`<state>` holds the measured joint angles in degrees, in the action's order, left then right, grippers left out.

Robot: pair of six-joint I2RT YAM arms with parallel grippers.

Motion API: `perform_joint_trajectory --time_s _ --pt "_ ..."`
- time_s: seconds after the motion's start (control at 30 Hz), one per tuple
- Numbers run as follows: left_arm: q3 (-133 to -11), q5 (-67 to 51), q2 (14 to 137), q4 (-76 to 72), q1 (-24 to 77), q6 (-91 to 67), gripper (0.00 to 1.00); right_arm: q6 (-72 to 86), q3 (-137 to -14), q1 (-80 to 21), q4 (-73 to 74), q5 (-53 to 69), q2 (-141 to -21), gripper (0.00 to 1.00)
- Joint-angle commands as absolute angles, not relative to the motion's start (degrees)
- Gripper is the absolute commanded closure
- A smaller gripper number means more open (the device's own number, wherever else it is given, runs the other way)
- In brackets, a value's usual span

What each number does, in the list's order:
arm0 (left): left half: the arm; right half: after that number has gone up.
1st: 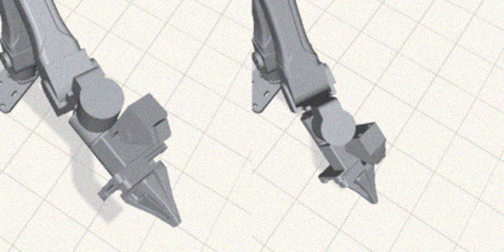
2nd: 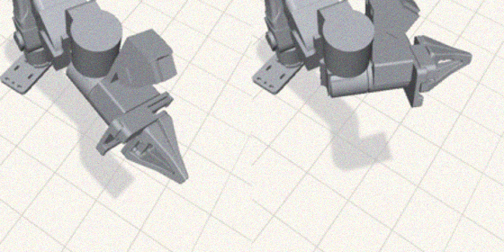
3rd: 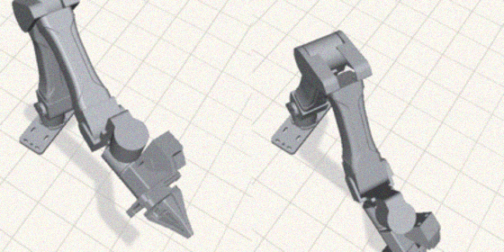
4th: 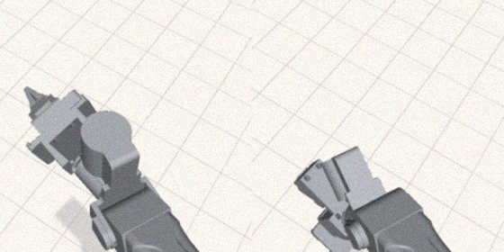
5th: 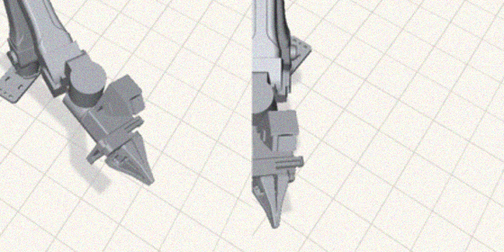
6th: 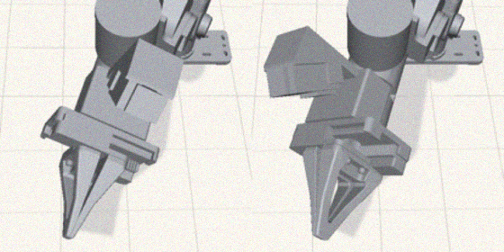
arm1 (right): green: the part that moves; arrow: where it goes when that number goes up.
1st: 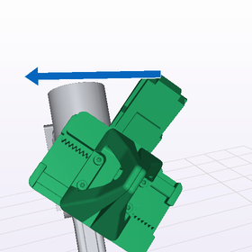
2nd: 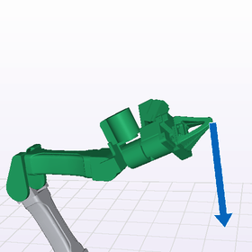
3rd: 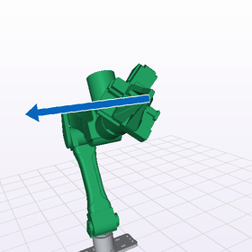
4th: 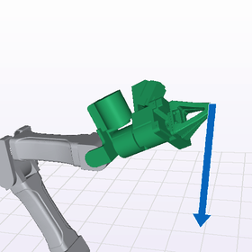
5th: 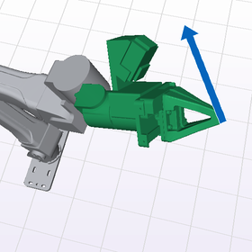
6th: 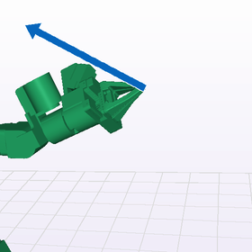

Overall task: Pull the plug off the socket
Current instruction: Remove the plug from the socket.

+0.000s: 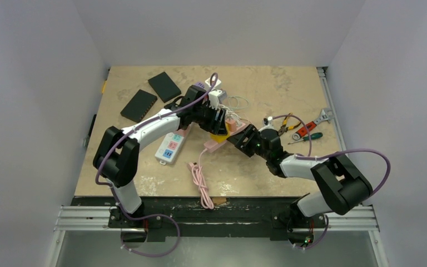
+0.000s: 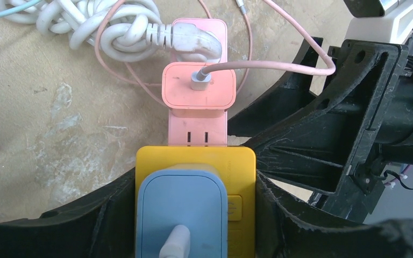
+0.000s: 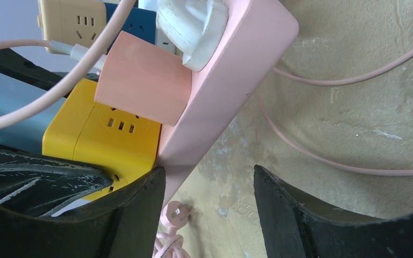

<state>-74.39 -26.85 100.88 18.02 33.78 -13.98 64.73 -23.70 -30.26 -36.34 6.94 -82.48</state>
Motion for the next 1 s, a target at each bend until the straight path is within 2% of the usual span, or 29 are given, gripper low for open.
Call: perform_joint_trajectory --time_s 0.0,0.37,0.97 --pt "-75.2 -31.3 96.6 13.9 34.0 -16.1 1.0 66.3 -23.9 -30.3 -41.5 5.2 -79.6 0.39" --pt "-74.3 -31.3 95.6 14.3 34.0 -16.2 1.0 65.7 -22.1 -28.1 -36.8 1.8 -72.8 0.42" --pt "-75.0 -31.5 96.1 12.5 34.1 -19.7 1.0 69.3 -26.1 -31.0 -43.0 3.6 -84.3 0.44"
